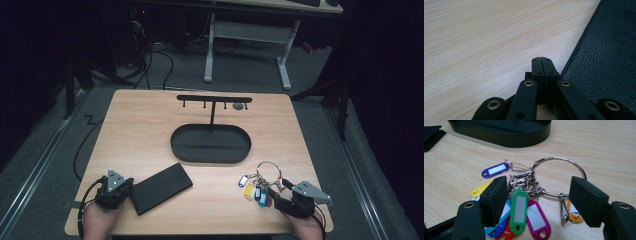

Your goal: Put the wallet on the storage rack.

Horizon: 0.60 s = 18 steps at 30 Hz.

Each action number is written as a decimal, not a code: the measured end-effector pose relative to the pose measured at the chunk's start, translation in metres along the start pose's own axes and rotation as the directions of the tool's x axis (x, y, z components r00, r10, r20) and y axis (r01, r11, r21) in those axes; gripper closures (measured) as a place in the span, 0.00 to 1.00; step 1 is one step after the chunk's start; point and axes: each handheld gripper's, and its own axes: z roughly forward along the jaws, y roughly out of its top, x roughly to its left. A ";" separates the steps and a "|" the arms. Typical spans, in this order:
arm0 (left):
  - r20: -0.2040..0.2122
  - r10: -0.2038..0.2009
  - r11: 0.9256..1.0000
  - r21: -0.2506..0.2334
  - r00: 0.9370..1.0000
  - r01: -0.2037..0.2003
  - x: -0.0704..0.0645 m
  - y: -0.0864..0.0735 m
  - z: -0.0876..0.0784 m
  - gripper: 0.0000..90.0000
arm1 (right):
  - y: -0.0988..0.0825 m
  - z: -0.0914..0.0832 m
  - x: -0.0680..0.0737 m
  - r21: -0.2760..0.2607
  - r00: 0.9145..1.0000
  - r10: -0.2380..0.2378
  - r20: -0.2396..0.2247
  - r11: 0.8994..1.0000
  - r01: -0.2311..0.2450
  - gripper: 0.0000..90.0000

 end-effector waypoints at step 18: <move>0.075 0.108 0.994 0.012 0.991 -0.109 -0.035 -0.008 -0.013 0.95 | 0.004 0.004 -0.005 -0.001 0.999 -0.004 -0.045 1.000 0.004 0.38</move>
